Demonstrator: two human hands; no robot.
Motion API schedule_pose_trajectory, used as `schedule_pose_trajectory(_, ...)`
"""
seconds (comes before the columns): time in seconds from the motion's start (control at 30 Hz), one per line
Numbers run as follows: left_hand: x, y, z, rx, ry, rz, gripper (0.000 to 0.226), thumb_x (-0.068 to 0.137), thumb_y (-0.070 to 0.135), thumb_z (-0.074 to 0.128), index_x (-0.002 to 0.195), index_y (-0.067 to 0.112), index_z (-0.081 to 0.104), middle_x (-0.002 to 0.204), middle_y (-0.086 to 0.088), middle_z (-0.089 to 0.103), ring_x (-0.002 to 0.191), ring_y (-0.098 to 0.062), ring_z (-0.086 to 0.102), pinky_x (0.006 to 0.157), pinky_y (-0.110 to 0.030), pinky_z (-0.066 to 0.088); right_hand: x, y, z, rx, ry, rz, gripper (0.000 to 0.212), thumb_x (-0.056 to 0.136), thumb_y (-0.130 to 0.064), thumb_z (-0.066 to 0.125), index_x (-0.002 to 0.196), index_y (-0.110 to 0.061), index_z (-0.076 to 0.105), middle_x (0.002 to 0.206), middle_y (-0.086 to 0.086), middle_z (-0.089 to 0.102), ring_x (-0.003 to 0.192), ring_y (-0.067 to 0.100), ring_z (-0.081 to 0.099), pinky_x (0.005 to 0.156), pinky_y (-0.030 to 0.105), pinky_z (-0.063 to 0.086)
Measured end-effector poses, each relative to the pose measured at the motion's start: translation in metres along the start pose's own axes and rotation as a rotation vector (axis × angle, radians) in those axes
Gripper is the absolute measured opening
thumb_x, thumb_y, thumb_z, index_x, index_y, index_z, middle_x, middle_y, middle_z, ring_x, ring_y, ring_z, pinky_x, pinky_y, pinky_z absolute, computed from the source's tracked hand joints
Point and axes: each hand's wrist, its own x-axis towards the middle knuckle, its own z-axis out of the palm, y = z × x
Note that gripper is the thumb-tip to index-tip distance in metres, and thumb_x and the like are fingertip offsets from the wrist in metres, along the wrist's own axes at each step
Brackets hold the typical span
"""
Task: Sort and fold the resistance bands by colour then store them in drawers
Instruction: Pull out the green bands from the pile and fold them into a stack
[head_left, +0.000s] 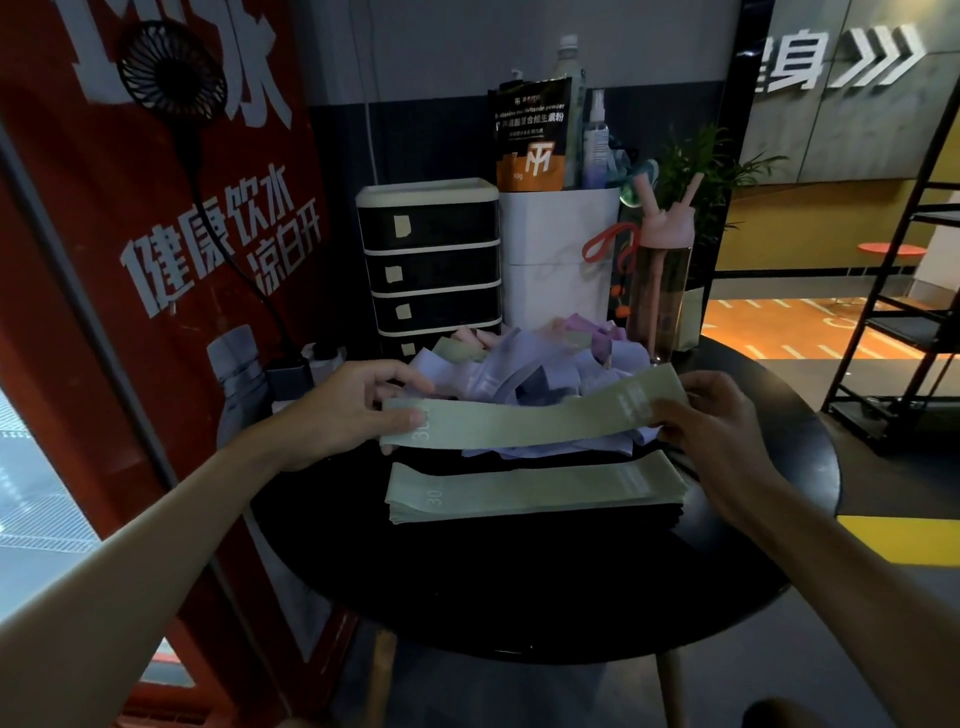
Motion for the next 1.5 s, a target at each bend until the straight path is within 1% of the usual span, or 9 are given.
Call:
schedule_pose_trajectory(0.17, -0.007, -0.014, 0.019, -0.104, 0.242, 0.012, 0.021, 0.087, -0.004, 0.069, 0.106, 0.003, 0.063, 0.095, -0.014, 0.069, 0.073, -0.012, 0.067, 0.056, -0.022, 0.052, -0.006, 0.010, -0.011, -0.127, -0.120, -0.140, 0.037, 0.089, 0.006, 0.061, 0.095, -0.027, 0.045, 0.073, 0.002, 0.066, 0.065, 0.009, 0.063, 0.055, 0.024, 0.049)
schedule_pose_trajectory(0.5, -0.022, -0.047, 0.058, -0.031, 0.555, 0.069, 0.007, 0.086, 0.005, 0.074, 0.085, 0.012, 0.073, 0.085, -0.011, 0.072, 0.075, -0.010, 0.063, 0.069, -0.018, 0.049, -0.015, 0.047, -0.026, -0.307, -0.077, -0.271, 0.032, 0.092, -0.002, 0.062, 0.085, -0.033, 0.064, 0.086, -0.005, 0.067, 0.076, 0.008, 0.060, 0.066, 0.012, 0.048)
schedule_pose_trajectory(0.67, -0.031, -0.065, 0.075, 0.054, 0.571, 0.042, 0.021, 0.092, 0.011, 0.068, 0.085, 0.031, 0.072, 0.089, 0.017, 0.072, 0.087, -0.001, 0.065, 0.079, -0.023, 0.048, -0.018, 0.054, -0.027, -0.335, -0.064, -0.309, 0.030, 0.091, 0.002, 0.058, 0.082, -0.025, 0.065, 0.083, -0.005, 0.065, 0.070, 0.005, 0.056, 0.063, 0.011, 0.043)
schedule_pose_trajectory(0.77, -0.031, -0.071, 0.077, 0.078, 0.633, 0.032, 0.008, 0.089, 0.034, 0.066, 0.091, 0.037, 0.072, 0.096, 0.007, 0.072, 0.097, -0.011, 0.065, 0.088, -0.037, 0.052, -0.017, 0.057, -0.026, -0.374, -0.083, -0.304, 0.022, 0.091, 0.001, 0.059, 0.084, -0.020, 0.066, 0.082, -0.009, 0.065, 0.071, 0.004, 0.058, 0.063, 0.010, 0.042)
schedule_pose_trajectory(0.9, -0.031, -0.079, 0.072, 0.145, 0.633, -0.029, 0.022, 0.082, 0.056, 0.054, 0.094, 0.046, 0.070, 0.102, 0.005, 0.069, 0.103, -0.014, 0.062, 0.097, -0.050, 0.049, -0.013, 0.062, -0.026, -0.407, -0.108, -0.298, 0.019, 0.090, 0.000, 0.061, 0.086, -0.017, 0.067, 0.079, -0.006, 0.064, 0.069, 0.001, 0.055, 0.062, 0.009, 0.040)
schedule_pose_trajectory(1.17, -0.030, -0.074, 0.079, 0.296, 0.612, 0.068, 0.012, 0.090, 0.035, 0.056, 0.091, 0.040, 0.067, 0.099, 0.026, 0.062, 0.098, -0.003, 0.053, 0.099, -0.055, 0.042, -0.010, 0.066, -0.027, -0.498, -0.097, -0.275, 0.021, 0.090, -0.005, 0.062, 0.083, -0.024, 0.066, 0.080, 0.005, 0.061, 0.068, 0.009, 0.052, 0.064, 0.015, 0.039)
schedule_pose_trajectory(1.27, -0.029, -0.074, 0.080, 0.322, 0.601, 0.059, 0.011, 0.090, 0.036, 0.056, 0.089, 0.042, 0.065, 0.092, 0.018, 0.063, 0.095, -0.007, 0.053, 0.098, -0.056, 0.042, -0.013, 0.062, -0.026, -0.570, -0.083, -0.294, 0.018, 0.089, -0.006, 0.063, 0.084, -0.022, 0.067, 0.082, 0.004, 0.061, 0.079, 0.020, 0.058, 0.068, 0.025, 0.044)
schedule_pose_trajectory(1.43, -0.028, -0.076, 0.081, 0.368, 0.575, 0.047, 0.013, 0.094, 0.024, 0.061, 0.090, 0.034, 0.069, 0.087, 0.012, 0.058, 0.094, -0.013, 0.050, 0.097, -0.056, 0.041, -0.015, 0.058, -0.025, -0.670, -0.068, -0.335, 0.020, 0.089, -0.005, 0.064, 0.084, -0.025, 0.066, 0.079, -0.011, 0.059, 0.081, 0.021, 0.058, 0.067, 0.019, 0.042)
schedule_pose_trajectory(1.5, -0.027, -0.078, 0.081, 0.360, 0.563, 0.043, 0.012, 0.093, 0.021, 0.063, 0.091, 0.031, 0.070, 0.092, 0.012, 0.052, 0.097, -0.016, 0.051, 0.096, -0.055, 0.044, -0.013, 0.061, -0.026, -0.748, -0.043, -0.387, 0.017, 0.088, -0.008, 0.066, 0.085, -0.024, 0.067, 0.080, -0.008, 0.056, 0.084, 0.026, 0.056, 0.069, 0.029, 0.045)
